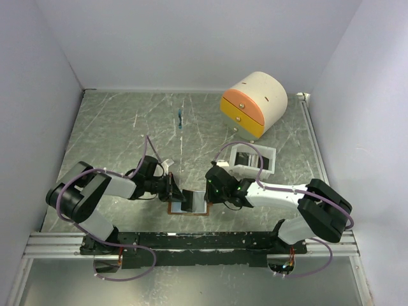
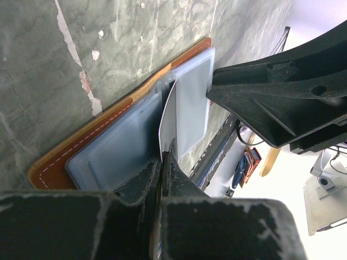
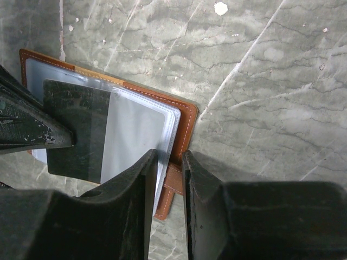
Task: Put the credit cards into the card holder
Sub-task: Insert the credit card into the card holder.
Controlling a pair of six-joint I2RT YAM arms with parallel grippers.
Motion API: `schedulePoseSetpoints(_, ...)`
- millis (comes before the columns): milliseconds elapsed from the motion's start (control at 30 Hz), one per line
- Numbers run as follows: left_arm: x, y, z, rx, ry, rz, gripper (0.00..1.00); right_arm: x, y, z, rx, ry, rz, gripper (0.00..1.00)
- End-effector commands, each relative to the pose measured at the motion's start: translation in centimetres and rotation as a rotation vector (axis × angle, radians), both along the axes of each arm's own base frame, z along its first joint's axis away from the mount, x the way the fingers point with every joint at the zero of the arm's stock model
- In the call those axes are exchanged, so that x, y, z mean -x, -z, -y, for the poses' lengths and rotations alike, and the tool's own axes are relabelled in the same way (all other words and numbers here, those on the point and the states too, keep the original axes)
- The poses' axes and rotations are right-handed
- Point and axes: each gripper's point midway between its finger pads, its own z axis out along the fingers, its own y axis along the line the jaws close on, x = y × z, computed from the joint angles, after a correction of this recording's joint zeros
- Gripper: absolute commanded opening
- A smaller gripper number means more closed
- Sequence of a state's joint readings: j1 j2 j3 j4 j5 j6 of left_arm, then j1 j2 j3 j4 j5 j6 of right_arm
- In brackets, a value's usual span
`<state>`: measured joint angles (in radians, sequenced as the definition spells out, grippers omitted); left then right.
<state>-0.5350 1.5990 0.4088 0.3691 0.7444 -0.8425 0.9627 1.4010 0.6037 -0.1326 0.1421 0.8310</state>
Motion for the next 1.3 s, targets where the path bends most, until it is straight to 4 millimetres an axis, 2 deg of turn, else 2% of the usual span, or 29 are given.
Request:
schedulePoseSetpoints(0, 0.0, 1.5, -0.4, -0.055, -0.044, 0.021, 0.09, 0.3, -0.1, -0.2, -0.016, 0.002, -0.003, 0.25)
schedulePoseSetpoints(100, 0.1, 1.7, -0.3, -0.058, -0.037, 0.021, 0.11, 0.4, -0.1, -0.1, -0.017, 0.001, -0.006, 0.25)
schedulePoseSetpoints(300, 0.0, 1.4, -0.4, -0.072, -0.045, 0.033, 0.22, 0.3, -0.5, -0.1, -0.02, 0.004, 0.005, 0.25)
schedulePoseSetpoints(733, -1.8, -0.2, -1.9, -0.201, -0.106, 0.113, 0.53, 0.4, -0.2, 0.1, -0.011, 0.005, 0.007, 0.25)
schedulePoseSetpoints(900, -2.2, -0.3, -2.6, -0.251, -0.131, 0.129, 0.57, 0.4, -0.1, 0.0, -0.011, 0.004, 0.005, 0.25)
schedulePoseSetpoints(1267, -3.6, -2.0, -3.5, -0.312, -0.169, 0.197, 0.59, 0.5, -0.6, 0.1, -0.024, 0.007, 0.005, 0.25)
